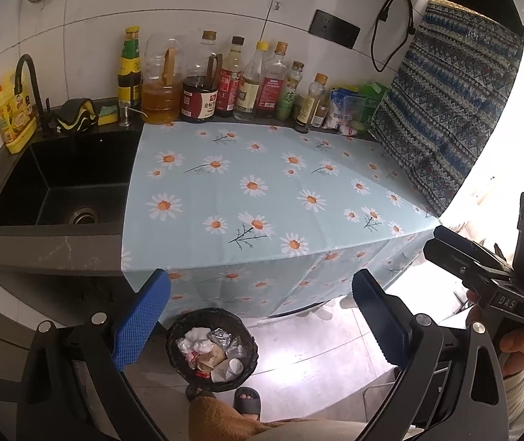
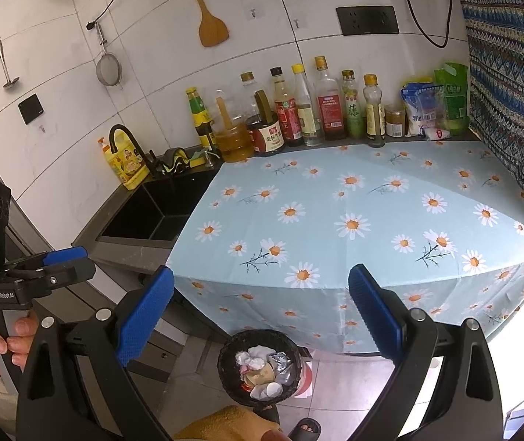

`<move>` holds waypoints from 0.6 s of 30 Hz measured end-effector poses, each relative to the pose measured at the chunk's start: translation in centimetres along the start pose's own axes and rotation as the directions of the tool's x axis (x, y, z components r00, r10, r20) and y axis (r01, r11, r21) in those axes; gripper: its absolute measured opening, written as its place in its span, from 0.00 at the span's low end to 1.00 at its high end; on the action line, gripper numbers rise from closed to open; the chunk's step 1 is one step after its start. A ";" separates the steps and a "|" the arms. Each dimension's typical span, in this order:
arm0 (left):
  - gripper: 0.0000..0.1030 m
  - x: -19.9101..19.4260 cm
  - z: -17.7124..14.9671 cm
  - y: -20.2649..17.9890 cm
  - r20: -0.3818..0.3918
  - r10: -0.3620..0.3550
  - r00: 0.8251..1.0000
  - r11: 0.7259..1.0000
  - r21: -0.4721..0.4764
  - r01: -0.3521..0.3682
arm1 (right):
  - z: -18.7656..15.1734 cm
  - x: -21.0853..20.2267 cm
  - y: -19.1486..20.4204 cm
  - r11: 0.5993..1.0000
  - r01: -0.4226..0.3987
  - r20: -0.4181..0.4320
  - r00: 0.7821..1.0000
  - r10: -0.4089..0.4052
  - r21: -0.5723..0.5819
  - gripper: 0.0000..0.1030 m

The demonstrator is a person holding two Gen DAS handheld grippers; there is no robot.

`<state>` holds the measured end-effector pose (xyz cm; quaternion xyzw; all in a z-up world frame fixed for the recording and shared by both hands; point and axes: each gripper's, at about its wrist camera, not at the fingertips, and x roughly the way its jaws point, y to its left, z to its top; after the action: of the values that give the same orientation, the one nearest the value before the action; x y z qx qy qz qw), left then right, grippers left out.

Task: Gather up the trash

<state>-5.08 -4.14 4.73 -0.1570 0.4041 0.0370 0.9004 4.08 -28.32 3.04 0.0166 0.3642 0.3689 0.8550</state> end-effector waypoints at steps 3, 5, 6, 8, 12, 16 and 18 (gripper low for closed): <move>0.93 0.1 0.0 0.0 -0.002 0.001 1.000 1.000 -0.003 -0.001 | 0.0 0.0 -0.2 1.000 0.002 -0.002 1.000 -0.002 0.002 0.92; 0.93 0.2 0.0 -0.1 -0.002 0.001 1.000 1.000 -0.004 -0.001 | -0.1 -0.1 -0.3 1.000 0.003 0.000 1.000 -0.003 0.006 0.92; 0.93 0.2 0.0 -0.2 -0.001 0.001 1.000 1.000 -0.004 -0.001 | -0.1 -0.1 -0.4 1.000 0.004 0.000 1.000 -0.004 0.008 0.92; 0.93 0.2 0.1 -0.1 0.002 -0.004 1.000 1.000 -0.005 0.004 | -0.2 -0.2 -0.7 1.000 0.008 0.000 1.000 -0.008 0.012 0.92; 0.93 0.4 0.2 -0.3 0.004 -0.004 1.000 1.000 -0.006 0.004 | -0.2 -0.2 -0.8 1.000 0.010 0.000 1.000 -0.010 0.014 0.92; 0.93 0.5 0.1 -0.5 -0.001 -0.006 1.000 1.000 -0.005 0.006 | -0.3 -0.2 -1.0 1.000 0.010 -0.002 1.000 -0.009 0.014 0.92; 0.93 0.6 0.1 -0.7 -0.006 -0.006 1.000 1.000 -0.003 0.006 | -0.3 -0.2 -1.1 1.000 0.007 -0.004 1.000 -0.007 0.019 0.92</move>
<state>-4.49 -4.87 4.51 -0.1597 0.4063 0.0344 0.8990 4.47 -29.28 2.63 0.0227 0.3695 0.3624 0.8554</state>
